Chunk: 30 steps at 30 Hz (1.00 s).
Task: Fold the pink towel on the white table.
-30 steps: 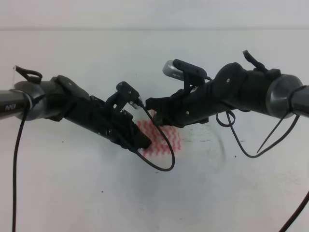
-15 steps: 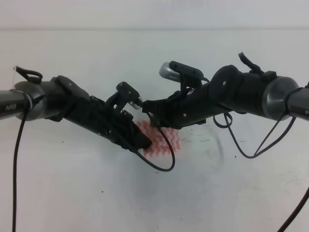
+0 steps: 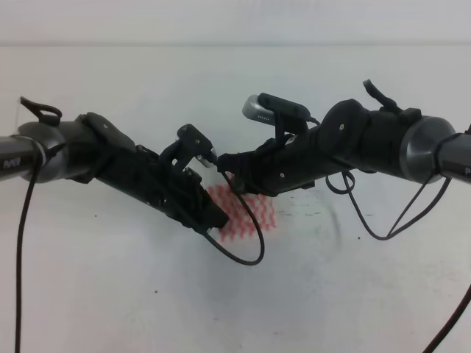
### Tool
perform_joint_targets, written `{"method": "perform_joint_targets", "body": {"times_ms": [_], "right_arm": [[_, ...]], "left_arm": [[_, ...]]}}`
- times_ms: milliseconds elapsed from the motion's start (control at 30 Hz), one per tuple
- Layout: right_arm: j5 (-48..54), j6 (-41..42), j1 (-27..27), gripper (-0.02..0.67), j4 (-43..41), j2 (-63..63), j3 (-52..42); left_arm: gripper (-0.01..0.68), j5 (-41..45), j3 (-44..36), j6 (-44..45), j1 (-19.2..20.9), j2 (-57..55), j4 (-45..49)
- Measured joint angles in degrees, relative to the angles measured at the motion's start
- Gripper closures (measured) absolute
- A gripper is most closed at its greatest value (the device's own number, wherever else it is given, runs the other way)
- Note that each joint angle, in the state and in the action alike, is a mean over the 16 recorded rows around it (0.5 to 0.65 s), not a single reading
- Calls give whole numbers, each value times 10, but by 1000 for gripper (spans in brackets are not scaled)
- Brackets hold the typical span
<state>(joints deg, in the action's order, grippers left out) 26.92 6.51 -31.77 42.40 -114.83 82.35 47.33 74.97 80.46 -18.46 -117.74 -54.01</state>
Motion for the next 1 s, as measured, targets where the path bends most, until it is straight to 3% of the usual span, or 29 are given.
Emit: {"method": "perform_joint_targets", "body": {"times_ms": [1000], "right_arm": [[1,-1,0,664,-3,-4,0]], "left_arm": [[677,0,-1,-5,1,5,17]]}}
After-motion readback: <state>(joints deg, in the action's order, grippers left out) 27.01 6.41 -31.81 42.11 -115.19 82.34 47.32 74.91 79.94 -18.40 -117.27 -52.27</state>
